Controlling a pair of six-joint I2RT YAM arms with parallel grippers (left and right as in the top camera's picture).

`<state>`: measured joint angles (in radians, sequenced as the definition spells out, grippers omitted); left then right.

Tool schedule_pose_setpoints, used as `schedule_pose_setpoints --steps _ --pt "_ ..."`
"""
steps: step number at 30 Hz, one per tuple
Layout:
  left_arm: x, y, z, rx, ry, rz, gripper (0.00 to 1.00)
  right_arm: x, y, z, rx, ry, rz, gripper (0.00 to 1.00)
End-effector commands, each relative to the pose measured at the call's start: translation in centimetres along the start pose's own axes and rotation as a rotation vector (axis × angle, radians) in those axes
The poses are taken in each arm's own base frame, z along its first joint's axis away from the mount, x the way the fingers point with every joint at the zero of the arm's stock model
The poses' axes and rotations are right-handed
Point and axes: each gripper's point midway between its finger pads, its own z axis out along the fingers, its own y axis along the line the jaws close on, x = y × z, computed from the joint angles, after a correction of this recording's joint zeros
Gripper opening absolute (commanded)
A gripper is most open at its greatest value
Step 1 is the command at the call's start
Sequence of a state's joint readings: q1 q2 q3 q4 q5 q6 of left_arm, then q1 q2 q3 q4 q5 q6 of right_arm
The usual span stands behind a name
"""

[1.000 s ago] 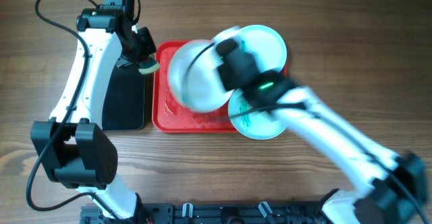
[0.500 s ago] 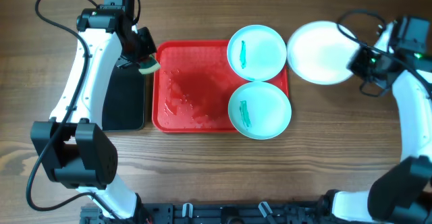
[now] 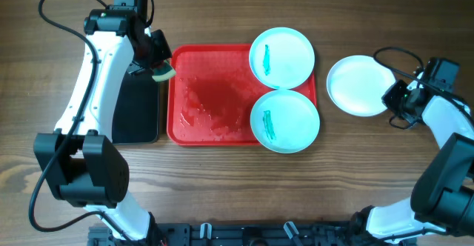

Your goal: Clean dirty plates on tray and stack at the side

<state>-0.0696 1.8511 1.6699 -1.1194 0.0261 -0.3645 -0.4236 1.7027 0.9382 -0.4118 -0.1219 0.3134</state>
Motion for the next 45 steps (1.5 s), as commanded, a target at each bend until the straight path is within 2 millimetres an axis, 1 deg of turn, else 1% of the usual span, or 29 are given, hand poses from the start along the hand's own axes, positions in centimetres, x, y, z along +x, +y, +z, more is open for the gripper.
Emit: schedule_pose_setpoints --steps 1,2,5,7,9,11,13,16,17,20,22,24,25,27,29,32,34,39,42,43,45 --pt "-0.1 0.4 0.1 -0.010 -0.003 -0.016 0.04 0.6 0.2 0.3 -0.016 0.033 0.009 0.24" --pt "-0.2 0.4 0.1 -0.009 -0.006 -0.015 0.04 0.7 0.8 -0.1 -0.049 0.049 0.009 0.26" --pt "-0.3 0.3 0.1 -0.006 -0.012 -0.016 0.04 0.7 2.8 -2.3 -0.122 0.096 -0.010 0.29" --pt "-0.5 0.2 0.1 -0.004 -0.016 -0.016 0.04 1.2 5.4 -4.7 -0.204 0.132 -0.084 0.32" --pt "-0.4 0.2 0.1 -0.004 -0.016 -0.016 0.04 2.4 7.4 -5.9 -0.245 0.151 -0.160 0.33" --pt "-0.4 0.2 0.1 -0.004 -0.016 -0.016 0.04 4.2 9.2 -6.3 -0.264 0.186 -0.243 0.34" --pt "-0.4 0.2 0.1 -0.003 -0.015 -0.018 0.04 7.1 11.1 -6.0 -0.273 0.249 -0.351 0.35" --pt "-0.3 0.0 0.1 -0.003 -0.015 -0.027 0.04 10.2 12.2 -5.1 -0.236 0.299 -0.450 0.37" --pt "-0.3 0.0 0.1 -0.002 -0.015 -0.036 0.04 11.3 12.4 -4.5 -0.212 0.315 -0.489 0.37" --pt "-0.3 0.0 0.1 -0.002 -0.015 -0.036 0.04 13.5 13.1 -3.2 -0.189 0.350 -0.585 0.38" --pt "-0.3 0.0 0.1 -0.004 -0.012 -0.036 0.04 14.5 13.6 -2.2 -0.193 0.372 -0.634 0.37" --pt "-0.2 0.1 0.1 -0.006 -0.008 -0.036 0.04 15.5 13.6 -1.0 -0.182 0.407 -0.649 0.36" --pt "-0.1 0.1 0.1 -0.006 -0.007 -0.036 0.04 15.9 13.3 -0.6 -0.173 0.426 -0.647 0.33" --pt "-0.1 0.1 0.1 -0.008 -0.005 -0.035 0.04 16.3 13.0 -0.1 -0.164 0.447 -0.647 0.25" --pt "-0.1 0.1 0.1 -0.008 -0.005 -0.035 0.04 16.4 12.9 0.0 -0.161 0.454 -0.651 0.11" --pt "-0.1 0.1 0.1 -0.008 -0.005 -0.035 0.04 16.3 13.0 -0.3 -0.165 0.446 -0.651 0.06" --pt "-0.1 0.1 0.1 -0.008 -0.005 -0.035 0.04 16.3 12.9 -0.5 -0.163 0.450 -0.651 0.04" --pt "-0.1 0.1 0.1 -0.008 -0.005 -0.035 0.04 16.5 12.6 -1.3 -0.153 0.469 -0.649 0.04" --pt "-0.1 0.1 0.1 -0.008 -0.005 -0.035 0.04 16.0 12.9 -2.6 -0.154 0.465 -0.650 0.04" --pt "-0.1 0.1 0.1 -0.008 -0.005 -0.035 0.04 15.6 13.1 -3.2 -0.152 0.452 -0.652 0.06" --pt "-0.1 0.1 0.1 -0.008 -0.005 -0.035 0.04 14.7 13.5 -4.2 -0.146 0.428 -0.658 0.13"
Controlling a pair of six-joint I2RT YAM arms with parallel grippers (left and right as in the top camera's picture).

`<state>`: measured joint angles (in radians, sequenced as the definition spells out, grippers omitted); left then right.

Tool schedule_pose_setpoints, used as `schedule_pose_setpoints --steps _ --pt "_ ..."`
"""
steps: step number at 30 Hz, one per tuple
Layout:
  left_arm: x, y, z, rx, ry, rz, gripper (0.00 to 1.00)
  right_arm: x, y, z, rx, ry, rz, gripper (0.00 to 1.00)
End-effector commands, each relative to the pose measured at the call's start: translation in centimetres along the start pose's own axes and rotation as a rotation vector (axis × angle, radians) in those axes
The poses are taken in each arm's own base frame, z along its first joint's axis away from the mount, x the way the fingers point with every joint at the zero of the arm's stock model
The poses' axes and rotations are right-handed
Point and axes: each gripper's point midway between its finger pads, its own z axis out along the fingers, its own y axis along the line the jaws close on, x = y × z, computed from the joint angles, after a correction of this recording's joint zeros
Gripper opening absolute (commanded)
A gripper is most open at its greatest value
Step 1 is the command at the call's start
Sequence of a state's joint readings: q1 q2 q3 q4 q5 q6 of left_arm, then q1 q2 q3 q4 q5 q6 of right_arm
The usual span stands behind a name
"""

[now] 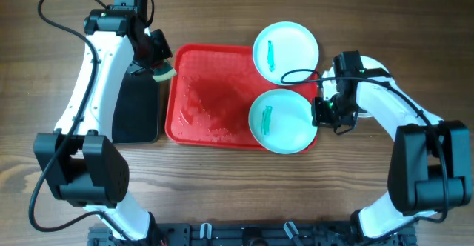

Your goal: Clean dirty plates on tray and stack at the side

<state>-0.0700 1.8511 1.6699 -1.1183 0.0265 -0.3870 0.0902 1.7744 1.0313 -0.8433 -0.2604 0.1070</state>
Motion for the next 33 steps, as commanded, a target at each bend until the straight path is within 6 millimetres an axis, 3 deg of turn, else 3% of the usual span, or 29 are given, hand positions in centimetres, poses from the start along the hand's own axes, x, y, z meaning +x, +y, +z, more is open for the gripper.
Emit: schedule_pose_setpoints --steps 1,4,7,10,16,33 --pt "-0.1 0.2 0.1 -0.009 -0.004 -0.013 0.04 -2.2 0.8 -3.8 0.022 -0.106 -0.039 0.15" --pt "-0.1 0.2 0.1 -0.009 -0.004 -0.013 0.04 -2.4 1.1 -4.9 0.021 -0.108 -0.039 0.16" --pt "-0.1 0.2 0.1 -0.009 -0.004 -0.013 0.04 -2.3 1.2 -4.9 0.021 -0.104 -0.039 0.06" --pt "-0.1 0.2 0.1 -0.009 -0.004 -0.013 0.04 -2.1 2.0 -4.7 0.008 -0.099 -0.051 0.04" --pt "-0.1 0.2 0.1 -0.009 -0.004 -0.013 0.04 -3.0 1.7 -4.3 0.091 -0.133 -0.086 0.29" --pt "0.0 0.2 0.1 -0.010 -0.001 -0.013 0.04 0.2 0.4 -1.7 0.109 -0.032 -0.043 0.28"
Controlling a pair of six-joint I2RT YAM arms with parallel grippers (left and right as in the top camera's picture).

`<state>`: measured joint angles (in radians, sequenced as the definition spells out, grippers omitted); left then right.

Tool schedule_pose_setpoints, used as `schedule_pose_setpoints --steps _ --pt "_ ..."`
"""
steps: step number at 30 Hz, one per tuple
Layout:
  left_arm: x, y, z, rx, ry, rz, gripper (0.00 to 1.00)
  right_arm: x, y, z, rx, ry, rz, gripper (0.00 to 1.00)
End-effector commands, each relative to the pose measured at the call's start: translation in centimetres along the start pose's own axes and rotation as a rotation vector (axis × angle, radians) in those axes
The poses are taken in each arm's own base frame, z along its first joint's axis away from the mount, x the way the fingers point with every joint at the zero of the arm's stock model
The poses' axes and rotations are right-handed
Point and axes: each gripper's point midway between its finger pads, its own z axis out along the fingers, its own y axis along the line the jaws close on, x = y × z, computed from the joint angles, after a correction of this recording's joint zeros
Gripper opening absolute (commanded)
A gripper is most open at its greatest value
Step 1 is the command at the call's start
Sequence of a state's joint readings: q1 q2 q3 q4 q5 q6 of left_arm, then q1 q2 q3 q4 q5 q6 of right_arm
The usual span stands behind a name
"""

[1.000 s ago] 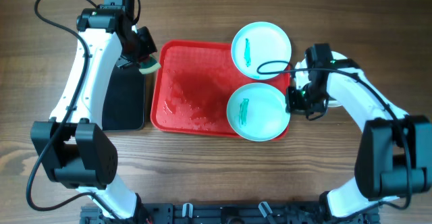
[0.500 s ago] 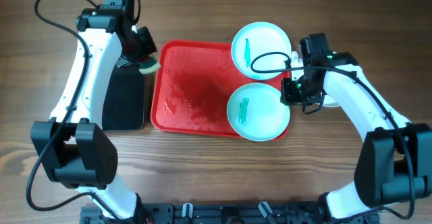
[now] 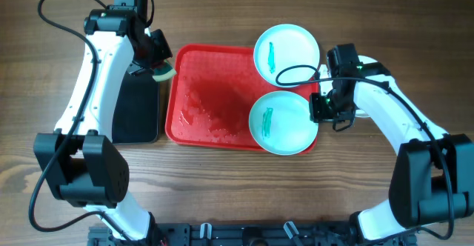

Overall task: Clean dirty plates on tray and stack at the side
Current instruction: 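Grasp the lower light-blue plate rim with the right gripper and drag it left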

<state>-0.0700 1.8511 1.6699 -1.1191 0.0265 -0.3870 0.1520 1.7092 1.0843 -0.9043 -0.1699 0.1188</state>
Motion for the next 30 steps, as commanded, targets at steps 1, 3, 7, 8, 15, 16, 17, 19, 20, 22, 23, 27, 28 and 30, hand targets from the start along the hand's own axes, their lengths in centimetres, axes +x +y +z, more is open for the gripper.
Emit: schedule_pose_setpoints --steps 1,3,7,8,15,16,17,19,20,22,23,27,28,30 --pt "0.0 0.2 0.1 -0.010 -0.002 -0.013 0.04 1.0 -0.6 1.1 0.025 0.023 0.017 0.28" --pt "0.0 0.2 0.1 -0.010 -0.002 -0.013 0.04 1.3 -0.7 1.5 0.025 0.028 0.018 0.28" --pt "0.0 0.2 0.1 -0.010 -0.002 -0.013 0.04 1.2 -0.5 1.6 0.012 0.022 0.025 0.20" --pt "0.0 0.2 0.1 -0.010 -0.002 -0.013 0.04 1.2 -0.4 1.6 0.008 0.021 0.024 0.17" --pt "0.0 0.2 0.1 -0.010 -0.002 -0.013 0.04 1.4 1.8 1.5 -0.110 0.034 0.017 0.04" --pt "0.0 0.2 0.1 -0.010 -0.002 -0.013 0.04 1.4 2.4 1.5 -0.121 0.034 0.011 0.04" --pt "0.0 0.2 0.1 -0.010 -0.002 -0.013 0.04 1.3 2.8 1.6 -0.121 0.030 0.013 0.04" --pt "0.0 0.2 0.1 -0.010 -0.002 -0.013 0.04 1.0 4.2 1.8 -0.127 0.013 -0.003 0.04" --pt "0.0 0.2 0.1 -0.010 -0.002 -0.013 0.04 0.7 5.3 1.9 -0.133 -0.005 -0.004 0.04" --pt "0.0 0.2 0.1 -0.010 -0.002 -0.013 0.04 -0.1 7.6 2.0 -0.154 -0.049 -0.021 0.04" --pt "0.0 0.2 0.1 -0.010 -0.002 -0.013 0.04 -0.5 8.8 1.8 -0.166 -0.070 -0.035 0.04" --pt "0.0 0.2 0.1 -0.010 -0.002 -0.013 0.04 -1.8 12.4 1.3 -0.188 -0.101 -0.108 0.04" --pt "0.0 0.2 0.1 -0.010 -0.002 -0.013 0.04 -1.9 13.0 1.4 -0.188 -0.093 -0.121 0.04" --pt "0.0 0.2 0.1 -0.010 -0.002 -0.013 0.04 -2.2 14.2 1.8 -0.193 -0.077 -0.154 0.12"
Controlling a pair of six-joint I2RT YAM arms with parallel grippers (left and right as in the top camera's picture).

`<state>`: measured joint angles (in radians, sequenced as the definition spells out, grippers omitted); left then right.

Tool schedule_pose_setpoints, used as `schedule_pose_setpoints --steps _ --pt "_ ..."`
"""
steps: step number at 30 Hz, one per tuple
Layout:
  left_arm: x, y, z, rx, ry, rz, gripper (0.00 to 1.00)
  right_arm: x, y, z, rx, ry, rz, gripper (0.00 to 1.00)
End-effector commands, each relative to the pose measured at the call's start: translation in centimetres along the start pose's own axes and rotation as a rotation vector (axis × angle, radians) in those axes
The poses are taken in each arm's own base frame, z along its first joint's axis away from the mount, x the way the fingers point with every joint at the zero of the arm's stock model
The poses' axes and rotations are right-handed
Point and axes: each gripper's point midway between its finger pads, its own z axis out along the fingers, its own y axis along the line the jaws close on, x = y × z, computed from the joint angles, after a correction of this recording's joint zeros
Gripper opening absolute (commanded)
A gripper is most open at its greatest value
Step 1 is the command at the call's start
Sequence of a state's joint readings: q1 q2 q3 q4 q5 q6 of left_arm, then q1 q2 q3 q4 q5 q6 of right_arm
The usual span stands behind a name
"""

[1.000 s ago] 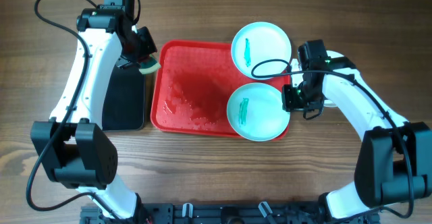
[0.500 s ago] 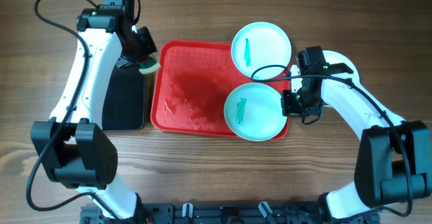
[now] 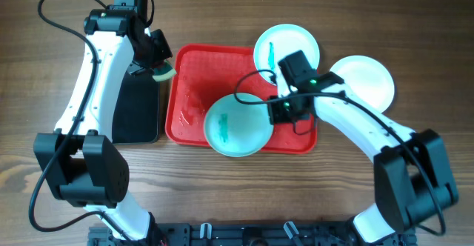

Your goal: Clean dirty plates on tray and stack at the side

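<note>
A red tray [image 3: 200, 90] lies mid-table. A pale plate with a green smear [image 3: 235, 127] sits at the tray's front middle, overhanging the front edge. My right gripper [image 3: 274, 113] is shut on that plate's right rim. A second smeared plate [image 3: 289, 44] rests at the tray's back right corner. One clean white plate [image 3: 364, 81] lies on the table to the right. My left gripper [image 3: 158, 66] hovers at the tray's left edge, shut on a green and yellow sponge [image 3: 163, 72].
A black mat [image 3: 135, 112] lies left of the tray, under the left arm. The right arm reaches across the tray's right side, and its cable loops above the tray.
The front plate, with my right gripper on its rim, has moved left from the tray's right front to its front middle. The clean plate at the right shows fully again. The left arm is unchanged.
At first my right gripper was beside the clean plate at the far right, with both smeared plates on the tray's right side. It then stood at the front plate's right rim and stayed there. Now that plate sits further left. The left gripper held the sponge throughout.
</note>
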<state>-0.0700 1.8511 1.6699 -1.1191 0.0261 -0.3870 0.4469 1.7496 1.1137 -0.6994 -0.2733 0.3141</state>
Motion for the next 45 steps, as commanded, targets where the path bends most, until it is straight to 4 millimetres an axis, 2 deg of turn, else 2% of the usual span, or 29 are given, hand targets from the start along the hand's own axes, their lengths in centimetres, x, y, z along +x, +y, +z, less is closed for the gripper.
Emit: schedule_pose_setpoints --steps 1,4,6,9,15,19,22,34,37,40,43,45 --pt "0.0 0.2 0.1 -0.009 -0.002 -0.013 0.04 -1.3 2.5 1.0 -0.042 0.020 -0.038 0.18" --pt "0.0 0.2 0.1 -0.009 -0.002 -0.013 0.04 -2.1 3.6 1.3 -0.054 0.016 -0.064 0.28" --pt "0.0 0.2 0.1 -0.009 -0.002 -0.013 0.04 -2.3 3.6 0.9 -0.043 0.017 -0.086 0.44" --pt "0.0 0.2 0.1 -0.009 -0.002 -0.013 0.04 -2.1 0.6 0.0 0.069 0.043 -0.034 0.51" --pt "0.0 0.2 0.1 -0.009 -0.003 -0.013 0.04 -0.8 -8.2 -2.6 0.263 0.121 0.130 0.50" --pt "0.0 0.2 0.1 -0.009 -0.003 -0.013 0.04 -0.4 -11.0 -3.2 0.277 0.136 0.144 0.50" --pt "-0.1 0.1 0.1 -0.008 -0.005 -0.013 0.04 0.1 -12.3 -2.6 0.277 0.138 0.137 0.50" --pt "-0.1 0.1 0.1 -0.008 -0.006 -0.013 0.04 -0.4 -13.6 0.2 0.280 0.050 0.101 0.39" --pt "-0.1 0.1 0.1 -0.008 -0.006 -0.012 0.04 -0.4 -13.8 0.3 0.289 0.042 0.100 0.30" --pt "-0.1 0.1 0.1 -0.008 -0.006 -0.009 0.04 -0.9 -14.2 0.2 0.312 0.021 0.093 0.15" --pt "-0.1 0.1 0.1 -0.008 -0.006 -0.009 0.04 -1.9 -14.8 0.0 0.346 -0.017 0.072 0.05" --pt "-0.1 0.1 0.1 -0.008 -0.006 -0.009 0.04 -2.8 -14.7 0.0 0.346 -0.046 0.026 0.05"
